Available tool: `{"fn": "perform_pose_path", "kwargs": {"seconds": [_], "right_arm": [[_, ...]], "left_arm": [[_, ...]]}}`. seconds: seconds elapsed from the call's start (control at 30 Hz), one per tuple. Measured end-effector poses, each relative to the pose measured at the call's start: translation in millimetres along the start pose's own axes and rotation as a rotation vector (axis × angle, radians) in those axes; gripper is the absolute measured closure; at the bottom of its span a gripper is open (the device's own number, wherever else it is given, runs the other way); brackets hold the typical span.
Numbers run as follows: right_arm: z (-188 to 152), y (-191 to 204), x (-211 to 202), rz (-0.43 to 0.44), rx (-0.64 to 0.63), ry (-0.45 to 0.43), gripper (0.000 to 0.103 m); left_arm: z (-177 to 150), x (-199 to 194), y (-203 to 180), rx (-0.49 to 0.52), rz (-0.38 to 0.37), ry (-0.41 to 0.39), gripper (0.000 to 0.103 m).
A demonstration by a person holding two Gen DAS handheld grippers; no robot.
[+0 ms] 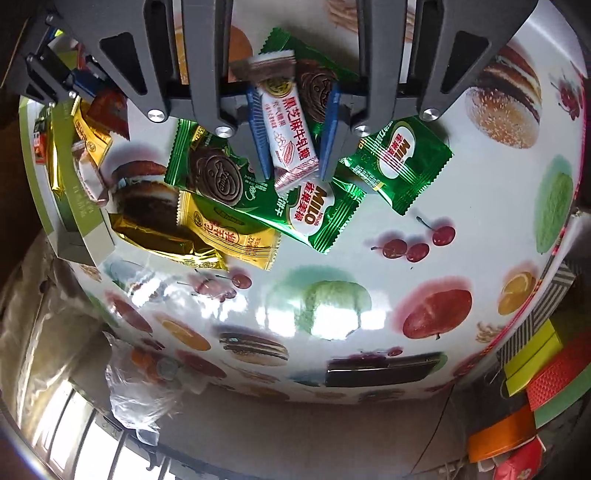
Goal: Organize snacks
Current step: 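Grasp the red candy packet with the right gripper while the left grasps the white biscuit bar, then lift the white biscuit bar with the left gripper, regrasping it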
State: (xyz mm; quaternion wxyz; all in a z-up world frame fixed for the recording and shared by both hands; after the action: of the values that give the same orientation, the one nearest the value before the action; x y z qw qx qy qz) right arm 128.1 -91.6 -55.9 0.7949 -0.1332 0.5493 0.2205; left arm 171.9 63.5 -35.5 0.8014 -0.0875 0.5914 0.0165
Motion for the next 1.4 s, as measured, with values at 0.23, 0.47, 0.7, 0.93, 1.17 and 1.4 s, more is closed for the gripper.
{"fn": "perform_pose_path", "kwargs": {"seconds": [0.23,0.47,0.7,0.93,1.17,1.4], "right_arm": [[-2,-2,-2,0.001,0.016,-0.006,0.088],[-4,-1,-7,-0.004,0.023,-0.018,0.088],[-4,1,-13,-0.002,0.026,-0.032,0.089],[-6,0,-21,0.017,0.042,-0.056,0.089],[-10,-4,-31,0.046,0.075,-0.086,0.089],[-13,-7,-40,0.048,0.093,-0.105,0.089]], "left_arm": [[-6,-7,0,0.017,-0.012,-0.023,0.077],[-12,-16,-2,0.037,-0.038,-0.054,0.077],[-21,-20,-4,0.057,-0.048,-0.059,0.077],[-27,-29,-15,0.079,-0.077,-0.069,0.077],[-30,-34,-28,0.103,-0.102,-0.074,0.077],[-33,-43,-35,0.114,-0.126,-0.083,0.078]]}}
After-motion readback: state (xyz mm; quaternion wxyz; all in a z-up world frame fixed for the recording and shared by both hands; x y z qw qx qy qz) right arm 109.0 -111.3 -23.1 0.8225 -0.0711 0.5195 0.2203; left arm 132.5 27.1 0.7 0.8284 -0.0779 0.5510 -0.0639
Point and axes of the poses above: each gripper's, at about its wrist camera, not at the fingertips, and x roughly the way its jaws point, y to its left, z to its top, the point moved 7 cm from there along x, roughly the way its jaws point, and after that the axes turned 14 degrees about y, right-handed, at the moved point
